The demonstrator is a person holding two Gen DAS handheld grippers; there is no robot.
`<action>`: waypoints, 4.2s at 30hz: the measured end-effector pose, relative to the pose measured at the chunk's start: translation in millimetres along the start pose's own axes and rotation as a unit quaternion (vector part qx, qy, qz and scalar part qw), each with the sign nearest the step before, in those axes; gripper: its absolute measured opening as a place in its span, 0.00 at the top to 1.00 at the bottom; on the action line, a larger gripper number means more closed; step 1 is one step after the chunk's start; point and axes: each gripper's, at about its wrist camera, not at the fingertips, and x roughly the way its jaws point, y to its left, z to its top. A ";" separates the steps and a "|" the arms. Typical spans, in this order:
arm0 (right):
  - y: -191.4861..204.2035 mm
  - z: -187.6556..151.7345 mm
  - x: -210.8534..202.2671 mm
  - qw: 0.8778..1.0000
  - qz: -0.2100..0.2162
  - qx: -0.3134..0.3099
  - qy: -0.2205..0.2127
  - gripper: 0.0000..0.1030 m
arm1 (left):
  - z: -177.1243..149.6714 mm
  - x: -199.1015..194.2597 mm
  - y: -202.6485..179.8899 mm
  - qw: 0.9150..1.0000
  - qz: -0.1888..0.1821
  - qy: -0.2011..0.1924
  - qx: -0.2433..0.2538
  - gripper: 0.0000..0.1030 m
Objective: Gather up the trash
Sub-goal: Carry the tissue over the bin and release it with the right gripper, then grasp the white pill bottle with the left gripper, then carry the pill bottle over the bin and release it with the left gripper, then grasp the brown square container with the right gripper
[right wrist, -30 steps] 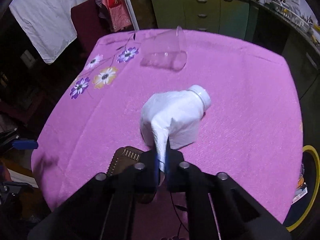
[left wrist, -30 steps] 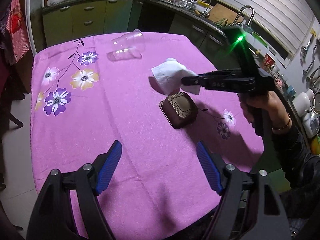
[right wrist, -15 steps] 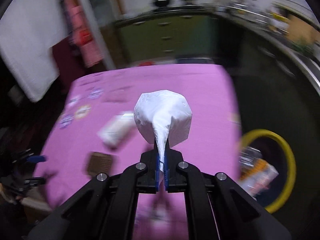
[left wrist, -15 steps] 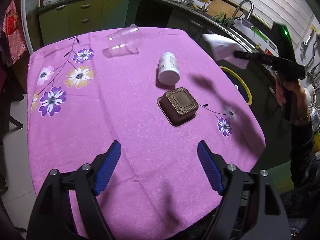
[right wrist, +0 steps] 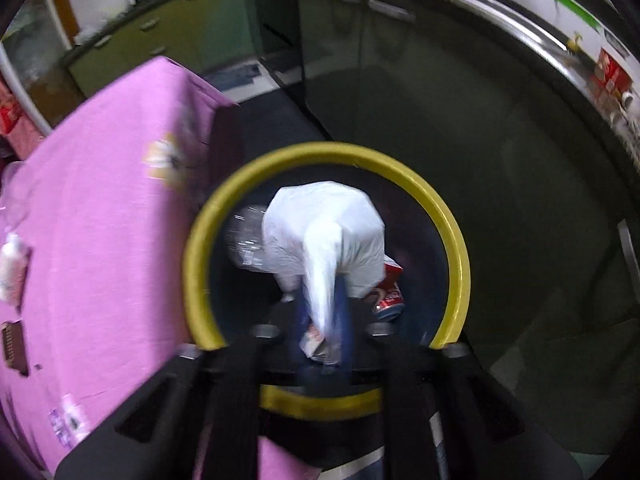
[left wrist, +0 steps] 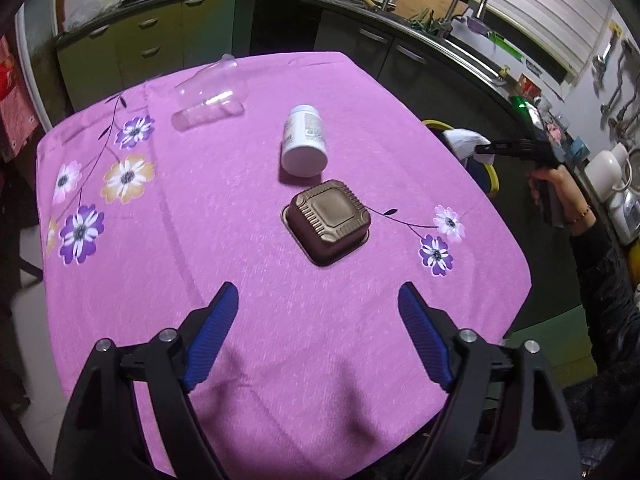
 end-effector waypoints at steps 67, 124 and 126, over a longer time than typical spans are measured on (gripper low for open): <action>-59.2 -90.2 -107.2 0.991 0.077 0.036 -0.108 0.27 | 206.2 174.4 -230.7 0.966 -0.063 0.146 0.205 0.56; 335.7 -128.1 -81.0 0.941 0.237 -0.242 -0.025 0.24 | -46.3 -64.7 88.3 0.976 0.122 -0.106 -0.148 0.18; 343.5 -127.3 -76.5 0.945 0.215 -0.243 -0.031 0.24 | -48.6 -64.5 92.0 0.976 0.118 -0.105 -0.147 0.18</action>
